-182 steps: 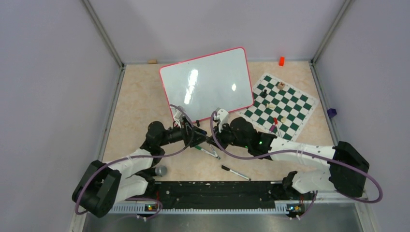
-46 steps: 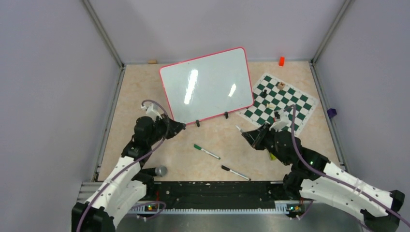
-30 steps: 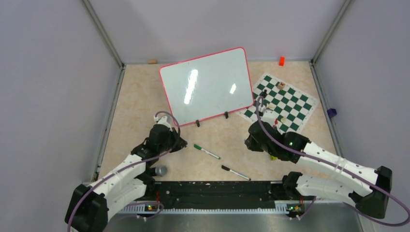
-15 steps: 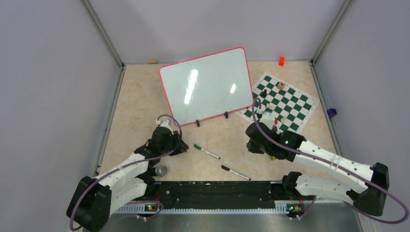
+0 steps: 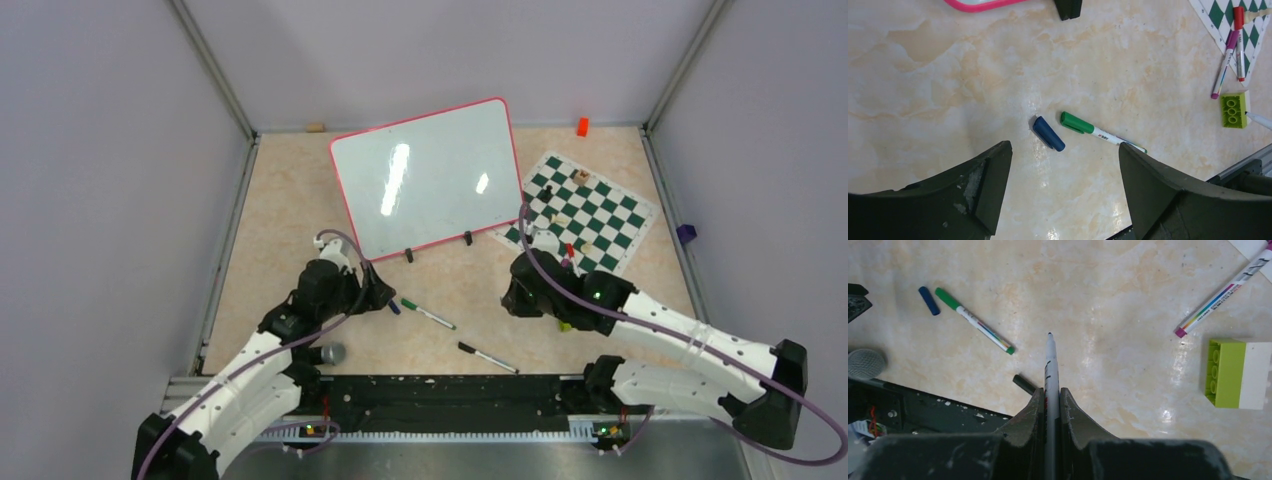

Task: Write a sentence on the whiteboard
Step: Place the pen cap at the center of the board, then move the whiteboard to the center of the board.

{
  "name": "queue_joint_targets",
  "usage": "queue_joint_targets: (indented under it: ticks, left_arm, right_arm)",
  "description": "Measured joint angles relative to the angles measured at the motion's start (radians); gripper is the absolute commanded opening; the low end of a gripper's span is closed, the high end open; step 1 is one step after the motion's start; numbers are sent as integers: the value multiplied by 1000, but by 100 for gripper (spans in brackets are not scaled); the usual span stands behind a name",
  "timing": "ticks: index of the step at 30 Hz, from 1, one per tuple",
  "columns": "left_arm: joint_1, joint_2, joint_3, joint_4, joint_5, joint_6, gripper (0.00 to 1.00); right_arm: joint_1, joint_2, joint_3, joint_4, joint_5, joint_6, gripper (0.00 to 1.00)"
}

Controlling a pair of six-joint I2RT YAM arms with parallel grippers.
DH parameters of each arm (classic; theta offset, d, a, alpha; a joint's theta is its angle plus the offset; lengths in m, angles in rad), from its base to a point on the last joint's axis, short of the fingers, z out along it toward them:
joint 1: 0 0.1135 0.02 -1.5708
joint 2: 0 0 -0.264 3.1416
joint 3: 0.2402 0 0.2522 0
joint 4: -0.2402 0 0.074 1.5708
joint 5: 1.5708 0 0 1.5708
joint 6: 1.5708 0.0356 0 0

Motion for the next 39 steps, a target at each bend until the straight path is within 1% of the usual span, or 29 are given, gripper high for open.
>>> queue_joint_targets:
  ticks: [3,7,9,14,16,18,21,25,29,32,36,39]
  left_arm:
    - [0,-32,20,-21,-4,16,82]
    - [0,-67,22,-35,-4,27,80]
    - [0,-82,22,-40,-2,35,79]
    - [0,-129,20,-37,6,50,78]
    - [0,-149,12,-28,8,59,78]
    - [0,-163,-2,-19,8,66,77]
    - [0,-170,-14,-13,8,74,77]
    - [0,-169,-15,0,3,92,77]
    - [0,-167,-15,18,-24,98,78]
    - [0,-156,-14,42,-82,97,79]
    - [2,-133,-2,47,-141,96,80]
    - [12,-129,18,50,-158,79,80]
  right_arm:
    - [0,-49,-14,42,-25,-1,0]
    - [0,-146,-82,119,-84,-6,0]
    - [0,-203,-127,150,-111,-8,0]
    - [-1,-379,-247,192,-117,25,0]
    - [-4,-415,-264,194,-117,41,0]
    - [-6,-416,-266,201,-119,49,0]
    - [-6,-384,-265,216,-126,53,0]
    - [-6,-269,-218,203,-126,46,0]
    - [-6,-81,-71,163,-114,29,0]
    - [-7,63,56,142,-103,-2,0]
    - [-13,174,183,129,-78,-66,0]
    - [-61,209,237,143,-95,-116,0]
